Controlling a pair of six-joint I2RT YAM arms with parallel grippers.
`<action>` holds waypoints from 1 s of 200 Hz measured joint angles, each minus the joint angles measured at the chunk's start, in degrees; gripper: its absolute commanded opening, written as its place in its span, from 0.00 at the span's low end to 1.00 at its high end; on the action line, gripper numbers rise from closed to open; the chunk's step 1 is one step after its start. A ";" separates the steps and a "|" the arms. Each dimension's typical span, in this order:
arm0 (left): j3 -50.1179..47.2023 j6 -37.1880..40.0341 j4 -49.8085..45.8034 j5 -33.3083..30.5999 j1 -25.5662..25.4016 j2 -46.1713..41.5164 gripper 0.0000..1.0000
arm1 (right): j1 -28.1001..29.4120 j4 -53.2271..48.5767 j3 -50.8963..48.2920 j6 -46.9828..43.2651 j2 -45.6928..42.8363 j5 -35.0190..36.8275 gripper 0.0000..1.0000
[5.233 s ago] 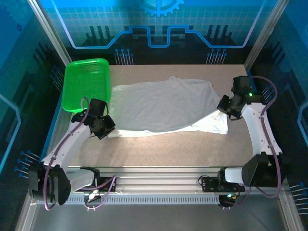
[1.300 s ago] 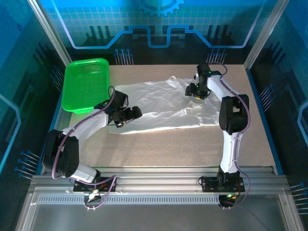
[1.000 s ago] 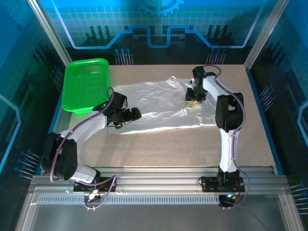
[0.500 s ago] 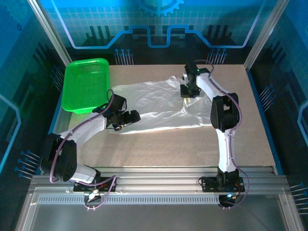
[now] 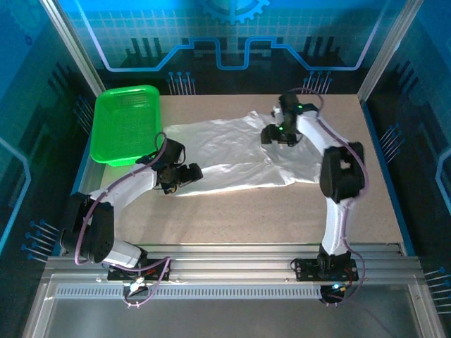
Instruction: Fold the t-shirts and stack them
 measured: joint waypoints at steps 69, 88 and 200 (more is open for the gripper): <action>7.91 -1.62 -0.37 -4.22 2.29 14.16 0.49 | -7.85 4.68 -15.65 10.80 1.79 2.84 0.35; 7.50 -1.49 -1.95 -4.74 2.62 14.99 0.49 | -7.87 4.83 -16.92 13.20 -0.61 5.51 0.36; -9.97 -5.46 -5.84 -2.43 1.27 -2.19 0.57 | -8.98 -2.40 -42.93 19.02 -24.96 10.51 0.49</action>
